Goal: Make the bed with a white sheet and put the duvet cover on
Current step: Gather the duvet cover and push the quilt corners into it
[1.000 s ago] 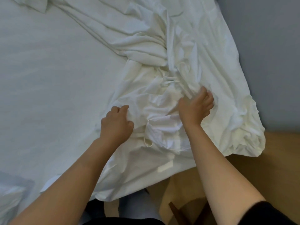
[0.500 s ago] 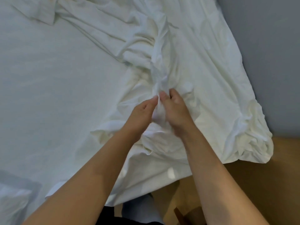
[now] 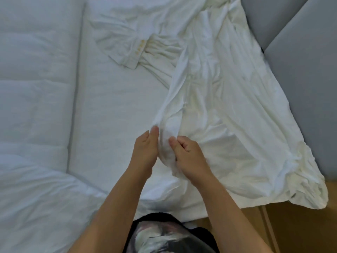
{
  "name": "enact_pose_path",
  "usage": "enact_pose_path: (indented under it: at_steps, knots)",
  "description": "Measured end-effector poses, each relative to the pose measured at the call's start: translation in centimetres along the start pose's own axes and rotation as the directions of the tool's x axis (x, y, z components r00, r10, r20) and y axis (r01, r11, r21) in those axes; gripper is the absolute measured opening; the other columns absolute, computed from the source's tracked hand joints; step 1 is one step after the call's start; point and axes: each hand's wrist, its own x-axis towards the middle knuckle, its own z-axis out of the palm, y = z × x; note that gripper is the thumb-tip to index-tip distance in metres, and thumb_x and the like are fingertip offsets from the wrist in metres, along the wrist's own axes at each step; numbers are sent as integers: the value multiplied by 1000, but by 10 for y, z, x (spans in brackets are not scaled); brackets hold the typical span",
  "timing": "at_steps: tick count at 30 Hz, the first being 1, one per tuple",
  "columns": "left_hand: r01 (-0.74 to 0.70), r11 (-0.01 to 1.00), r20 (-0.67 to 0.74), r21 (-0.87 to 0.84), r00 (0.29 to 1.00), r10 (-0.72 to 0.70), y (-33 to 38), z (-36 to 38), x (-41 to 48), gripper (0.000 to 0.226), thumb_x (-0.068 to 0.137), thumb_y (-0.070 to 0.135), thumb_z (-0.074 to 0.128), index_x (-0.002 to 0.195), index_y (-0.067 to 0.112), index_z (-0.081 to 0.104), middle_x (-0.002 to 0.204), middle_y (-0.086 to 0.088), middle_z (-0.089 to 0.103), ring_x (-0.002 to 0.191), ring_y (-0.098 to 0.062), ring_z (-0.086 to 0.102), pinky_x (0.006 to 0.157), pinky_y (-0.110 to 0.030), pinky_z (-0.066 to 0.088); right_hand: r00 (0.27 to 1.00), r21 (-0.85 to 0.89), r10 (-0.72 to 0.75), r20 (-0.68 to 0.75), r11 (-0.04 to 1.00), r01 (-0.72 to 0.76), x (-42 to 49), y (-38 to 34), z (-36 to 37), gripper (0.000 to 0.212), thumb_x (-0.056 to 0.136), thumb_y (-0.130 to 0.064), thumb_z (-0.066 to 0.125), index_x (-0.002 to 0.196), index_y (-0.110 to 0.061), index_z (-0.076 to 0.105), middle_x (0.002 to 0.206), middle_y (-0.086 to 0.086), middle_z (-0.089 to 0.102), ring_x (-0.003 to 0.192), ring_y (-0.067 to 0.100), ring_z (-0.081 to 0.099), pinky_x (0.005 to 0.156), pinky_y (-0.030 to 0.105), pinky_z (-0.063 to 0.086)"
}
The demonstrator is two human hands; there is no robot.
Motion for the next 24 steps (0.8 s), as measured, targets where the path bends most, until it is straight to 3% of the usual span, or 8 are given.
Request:
enact_pose_path:
  at_steps: [6,8,10,12,14,17,21,24]
  knots:
    - [132,746,132,-652,989,-61,37,-72,-4,41,99,34,43,125,5,58,117,-13,67,103,-27,66,78,-37,55,932,428,178,-315,903,-28,-12,-52,21,29,100,-32,41,106,-15,63,103,1,66,96,12,62,90,24,50]
    - [252,725,316,-641,947,-50,50,-100,-8,50,89,47,54,121,10,63,114,-13,68,103,-28,66,72,-36,57,963,634,252,-95,761,-137,-16,-65,16,35,98,-38,46,120,-16,60,114,9,66,103,28,64,92,45,51]
    - [234,928,396,-290,912,-106,56,-127,-9,56,69,41,75,113,8,67,106,-12,71,96,-28,69,70,-34,57,980,663,188,70,725,-187,-24,-76,6,43,86,-49,58,113,-16,65,107,9,71,94,25,69,76,37,58]
    - [127,916,274,381,930,-243,54,-147,-6,51,68,23,81,110,1,63,104,-15,68,94,-31,66,75,-35,54,983,214,151,109,962,-172,-32,-78,2,42,70,-51,73,95,-18,67,92,3,72,77,15,70,56,22,52]
    - [49,677,125,734,971,-205,50,-159,-3,34,79,17,72,104,-2,60,105,-17,64,97,-33,62,82,-38,49,982,-493,185,30,858,-146,-33,-66,7,27,75,-36,75,76,-15,57,77,0,62,72,18,63,50,22,40]
    - [33,928,183,370,977,-108,44,-171,8,30,89,19,63,109,-2,60,101,-14,68,94,-30,65,80,-40,53,986,-700,100,-131,695,-164,-27,-40,20,17,92,-21,51,86,-7,57,98,10,62,91,27,56,65,28,39]
    - [179,903,424,-390,906,4,34,-162,3,39,99,24,43,133,5,50,125,-13,62,112,-26,60,87,-37,50,961,63,153,-231,988,-142,-28,-40,34,22,99,-29,42,107,-19,59,109,2,67,86,15,63,71,28,48]
    - [263,856,469,-444,883,-28,28,-138,-5,46,97,35,45,133,8,51,130,-13,58,111,-27,60,89,-39,50,974,666,221,50,719,-198,-30,-53,42,28,97,-22,50,119,-11,62,110,8,70,98,23,68,79,35,56]
